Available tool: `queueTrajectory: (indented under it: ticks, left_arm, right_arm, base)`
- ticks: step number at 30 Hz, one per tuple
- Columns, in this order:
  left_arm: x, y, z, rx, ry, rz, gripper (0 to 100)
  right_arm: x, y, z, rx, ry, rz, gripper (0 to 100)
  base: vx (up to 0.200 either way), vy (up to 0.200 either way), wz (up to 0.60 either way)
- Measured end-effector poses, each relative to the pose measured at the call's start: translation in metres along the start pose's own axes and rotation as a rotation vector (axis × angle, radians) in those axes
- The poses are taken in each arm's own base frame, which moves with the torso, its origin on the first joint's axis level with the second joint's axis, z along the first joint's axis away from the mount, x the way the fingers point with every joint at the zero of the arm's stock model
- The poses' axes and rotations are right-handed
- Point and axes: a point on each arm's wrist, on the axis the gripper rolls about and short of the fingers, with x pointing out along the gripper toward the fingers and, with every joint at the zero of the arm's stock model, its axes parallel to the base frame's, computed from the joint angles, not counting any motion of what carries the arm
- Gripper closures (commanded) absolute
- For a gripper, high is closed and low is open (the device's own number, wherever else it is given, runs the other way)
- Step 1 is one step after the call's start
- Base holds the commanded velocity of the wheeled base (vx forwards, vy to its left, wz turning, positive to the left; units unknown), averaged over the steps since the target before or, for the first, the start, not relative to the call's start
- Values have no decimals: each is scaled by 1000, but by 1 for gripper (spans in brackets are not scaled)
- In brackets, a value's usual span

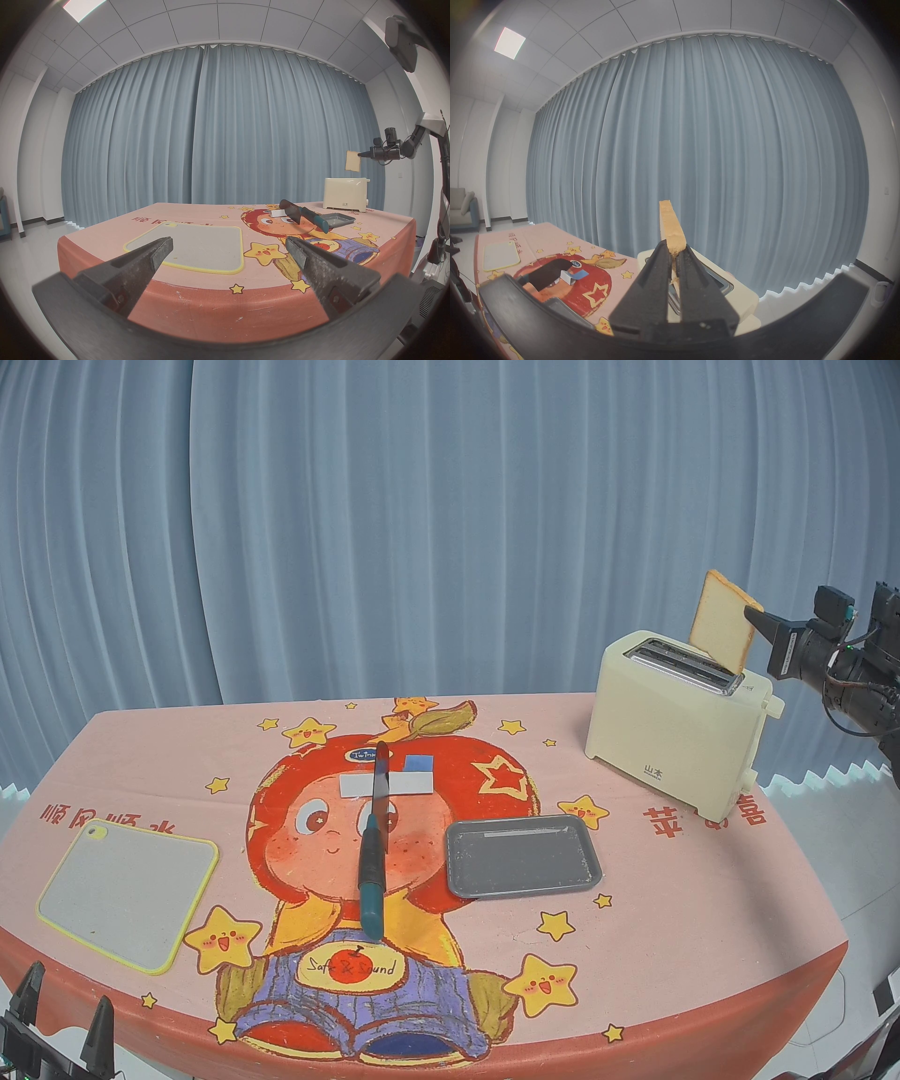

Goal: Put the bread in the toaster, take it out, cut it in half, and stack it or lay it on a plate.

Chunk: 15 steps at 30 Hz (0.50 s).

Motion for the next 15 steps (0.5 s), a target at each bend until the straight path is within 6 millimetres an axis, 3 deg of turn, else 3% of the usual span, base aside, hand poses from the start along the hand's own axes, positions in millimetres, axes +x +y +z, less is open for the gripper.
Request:
queueTrajectory:
  ticks: [15]
  left_arm:
    - [0,0,0,0,0,0,0]
  right_arm:
    - [-40,18,19,13,-67,46,100]
  base:
    - [0,0,0]
